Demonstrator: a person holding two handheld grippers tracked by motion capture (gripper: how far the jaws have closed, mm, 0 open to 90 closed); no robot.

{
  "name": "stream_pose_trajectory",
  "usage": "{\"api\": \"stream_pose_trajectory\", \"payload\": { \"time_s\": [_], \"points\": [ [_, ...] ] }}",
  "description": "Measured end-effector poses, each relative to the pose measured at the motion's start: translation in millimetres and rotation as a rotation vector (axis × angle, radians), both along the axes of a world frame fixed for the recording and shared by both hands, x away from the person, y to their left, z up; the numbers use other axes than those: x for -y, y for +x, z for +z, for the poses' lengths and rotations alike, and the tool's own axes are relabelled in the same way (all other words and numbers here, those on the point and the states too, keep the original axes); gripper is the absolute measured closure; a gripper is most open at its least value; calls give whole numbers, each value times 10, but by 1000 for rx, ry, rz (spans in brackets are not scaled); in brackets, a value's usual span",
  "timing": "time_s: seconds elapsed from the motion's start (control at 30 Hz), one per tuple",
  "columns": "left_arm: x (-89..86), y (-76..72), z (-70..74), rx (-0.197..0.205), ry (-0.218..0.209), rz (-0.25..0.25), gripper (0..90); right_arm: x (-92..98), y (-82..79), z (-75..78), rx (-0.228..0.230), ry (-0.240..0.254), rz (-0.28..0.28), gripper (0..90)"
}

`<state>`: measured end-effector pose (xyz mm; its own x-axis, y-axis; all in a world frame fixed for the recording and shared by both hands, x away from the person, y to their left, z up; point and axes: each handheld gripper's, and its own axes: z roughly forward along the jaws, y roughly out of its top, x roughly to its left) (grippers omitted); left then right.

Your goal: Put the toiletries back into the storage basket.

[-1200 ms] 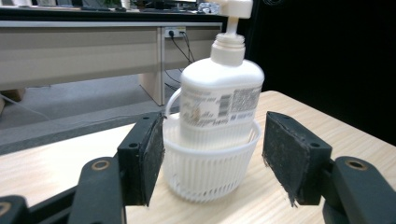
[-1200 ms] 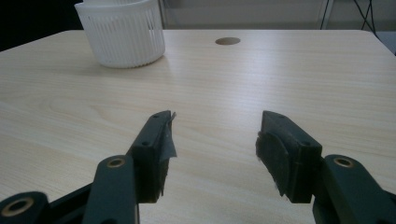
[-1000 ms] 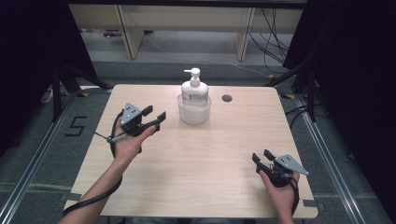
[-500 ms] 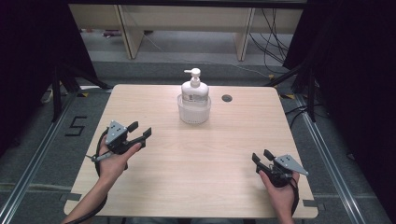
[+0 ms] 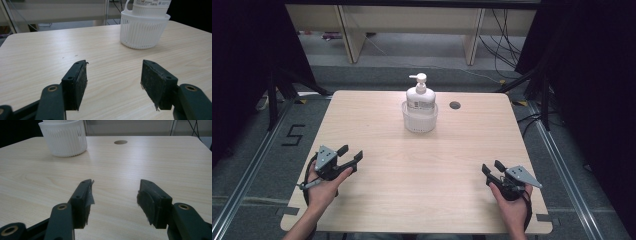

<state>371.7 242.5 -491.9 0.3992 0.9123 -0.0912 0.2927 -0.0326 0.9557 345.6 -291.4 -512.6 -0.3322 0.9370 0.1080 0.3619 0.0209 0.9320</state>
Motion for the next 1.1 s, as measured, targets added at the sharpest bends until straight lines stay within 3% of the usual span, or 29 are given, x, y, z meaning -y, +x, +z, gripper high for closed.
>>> {"api": "stream_pose_trajectory", "payload": {
  "time_s": [0.2, 0.3, 0.37, 0.63, 0.83, 0.9, 0.93, 1.1],
  "points": [
    [-129, -58, -160, -15, -3, 43, 367, 0, 1, -1, 0, -2, -3, 454],
    [-188, -77, -255, -10, -1, 65, 367, 12, 8, 0, 13, -21, -1, 454],
    [-214, -74, -277, 5, 6, 70, 367, -1, 0, 0, -1, -4, -3, 454],
    [-256, -87, -321, 42, 9, 78, 363, -3, 19, -5, 15, -4, 28, 455],
    [-245, -90, -318, 42, 19, 82, 364, -1, 22, -7, 18, -2, 30, 454],
    [-245, -90, -318, 42, 19, 82, 366, -1, 9, 5, -4, -16, 16, 454],
    [-244, -87, -318, 42, 19, 80, 366, -11, 19, -8, 6, 15, 33, 454],
    [-240, -73, -321, 41, 12, 79, 366, -4, 22, -11, 27, 2, 21, 453]
  ]
}}
